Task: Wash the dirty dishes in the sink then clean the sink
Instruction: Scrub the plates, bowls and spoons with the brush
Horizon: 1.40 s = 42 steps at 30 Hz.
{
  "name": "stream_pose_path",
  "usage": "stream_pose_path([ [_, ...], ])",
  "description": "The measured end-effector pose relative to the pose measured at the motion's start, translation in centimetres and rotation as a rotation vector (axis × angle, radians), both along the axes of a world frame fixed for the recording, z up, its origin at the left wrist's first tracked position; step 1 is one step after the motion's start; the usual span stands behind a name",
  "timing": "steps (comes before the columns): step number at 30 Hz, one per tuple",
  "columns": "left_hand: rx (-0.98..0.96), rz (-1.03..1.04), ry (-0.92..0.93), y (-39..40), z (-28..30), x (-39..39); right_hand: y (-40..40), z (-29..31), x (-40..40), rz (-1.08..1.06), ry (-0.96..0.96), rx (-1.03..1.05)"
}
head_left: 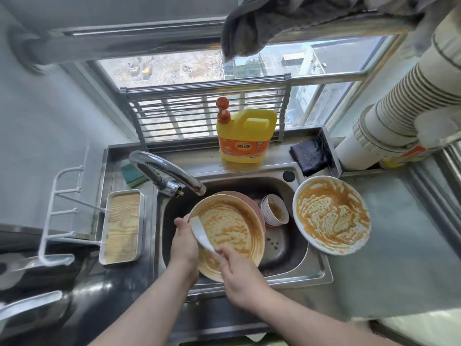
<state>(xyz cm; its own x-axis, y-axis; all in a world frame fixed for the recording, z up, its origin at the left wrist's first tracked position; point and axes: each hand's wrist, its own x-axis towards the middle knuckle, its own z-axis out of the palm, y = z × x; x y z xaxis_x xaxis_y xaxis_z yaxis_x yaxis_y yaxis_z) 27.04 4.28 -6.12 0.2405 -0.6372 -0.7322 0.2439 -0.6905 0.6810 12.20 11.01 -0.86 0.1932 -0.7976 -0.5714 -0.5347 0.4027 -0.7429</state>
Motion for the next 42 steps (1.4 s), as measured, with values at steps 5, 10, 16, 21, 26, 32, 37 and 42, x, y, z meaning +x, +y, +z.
stream_pose_path([
  [5,-0.122,-0.008,-0.302,0.6,-0.1,-1.5,-6.4,-1.7,1.5,-0.429,-0.074,0.096],
  [10,-0.047,-0.04,-0.228,-0.7,-0.1,-1.0,-4.6,-1.9,3.3,-0.272,-0.054,0.106],
  [16,0.022,-0.009,-0.291,-3.0,-0.5,2.5,0.1,-0.9,-1.5,0.217,0.085,0.049],
  [21,0.003,-0.02,-0.326,-3.5,-0.3,3.1,0.0,-1.6,-9.6,0.4,0.47,-0.001],
  [26,-0.068,0.11,-0.147,-2.6,-0.2,0.1,1.3,-2.5,-5.1,0.351,0.354,-0.086],
  [32,-0.028,0.134,-0.254,-0.9,-1.4,1.9,-0.8,-3.7,-9.1,0.399,0.48,-0.006],
  [37,0.055,0.191,-0.144,-0.8,-0.8,0.4,0.6,-1.9,-4.0,0.363,0.293,-0.005],
  [42,0.102,0.051,-0.086,-0.1,0.0,-0.7,-5.4,-1.6,-1.5,0.183,0.266,-0.015],
])
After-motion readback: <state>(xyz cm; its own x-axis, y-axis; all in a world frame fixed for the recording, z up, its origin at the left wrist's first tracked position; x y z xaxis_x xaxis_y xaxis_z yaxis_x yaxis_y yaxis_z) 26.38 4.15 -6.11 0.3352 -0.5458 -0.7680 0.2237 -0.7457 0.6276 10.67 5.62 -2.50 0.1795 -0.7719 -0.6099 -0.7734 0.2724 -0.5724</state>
